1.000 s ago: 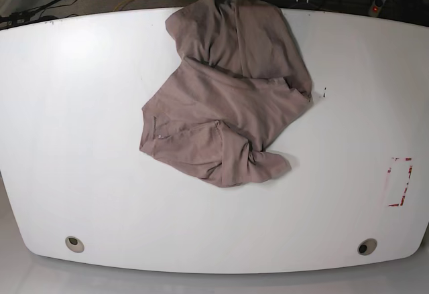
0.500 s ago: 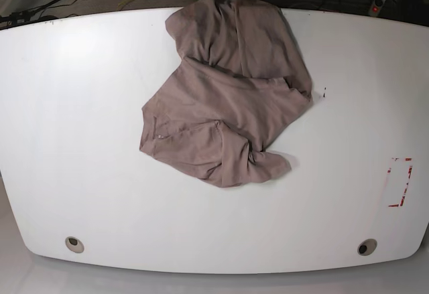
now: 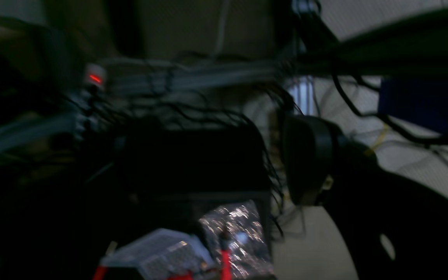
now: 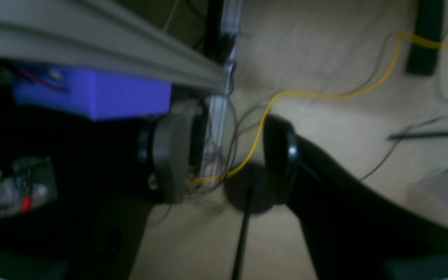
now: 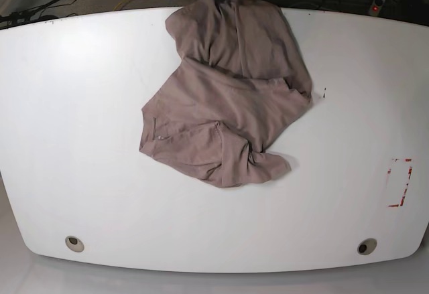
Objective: Fold the T-shirt properly
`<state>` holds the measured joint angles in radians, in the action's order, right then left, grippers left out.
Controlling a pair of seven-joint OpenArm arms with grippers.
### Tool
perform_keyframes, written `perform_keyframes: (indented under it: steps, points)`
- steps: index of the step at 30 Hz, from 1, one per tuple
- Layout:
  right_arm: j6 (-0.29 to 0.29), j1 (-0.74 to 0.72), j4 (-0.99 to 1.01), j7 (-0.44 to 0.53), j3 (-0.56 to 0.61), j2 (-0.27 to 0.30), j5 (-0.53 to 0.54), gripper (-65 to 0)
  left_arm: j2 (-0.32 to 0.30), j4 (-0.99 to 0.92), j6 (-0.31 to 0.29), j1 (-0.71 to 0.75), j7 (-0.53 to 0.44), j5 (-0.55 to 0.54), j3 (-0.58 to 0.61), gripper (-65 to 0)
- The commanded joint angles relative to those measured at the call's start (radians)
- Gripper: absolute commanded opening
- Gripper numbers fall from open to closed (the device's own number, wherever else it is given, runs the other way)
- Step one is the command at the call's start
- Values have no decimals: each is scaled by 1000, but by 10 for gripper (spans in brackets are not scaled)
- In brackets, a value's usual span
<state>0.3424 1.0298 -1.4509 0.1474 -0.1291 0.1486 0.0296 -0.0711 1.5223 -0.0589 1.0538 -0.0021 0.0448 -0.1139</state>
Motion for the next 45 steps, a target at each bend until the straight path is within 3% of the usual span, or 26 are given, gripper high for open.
perform_keyframes:
  steps: [1,5,10,18,23,34,37,39,42,45]
  points:
    - [7,56,-78,11,-14,7,8,-361,0,90,1,61,-12,0,-2,-203]
    - [7,119,-193,11,-16,9,26,-360,-2,212,1,130,-12,-26,-14,-203]
    - [7,198,-304,11,-20,58,125,-361,-9,337,1,207,-12,-113,-39,-203]
    - [7,257,-426,11,-54,73,235,-360,-9,459,1,253,-12,-181,-111,-203]
    - [7,218,-451,11,-94,64,249,-360,-9,467,1,220,-12,-201,-128,-203]
    - [13,83,-454,11,-103,72,395,-355,-11,465,0,82,-11,-196,-134,-193]
    - [13,47,-454,11,-105,72,405,-300,-11,467,0,42,-11,-196,-134,-139]
    - [8,22,-454,11,-105,72,412,-197,-11,464,0,15,-11,-194,-134,-103]
    - [7,-16,-452,-16,-106,70,412,-103,-28,464,0,-11,-11,-194,-135,-88]
    - [8,-79,-452,-93,-108,70,412,-90,-60,461,0,-39,-11,-196,-126,-89]
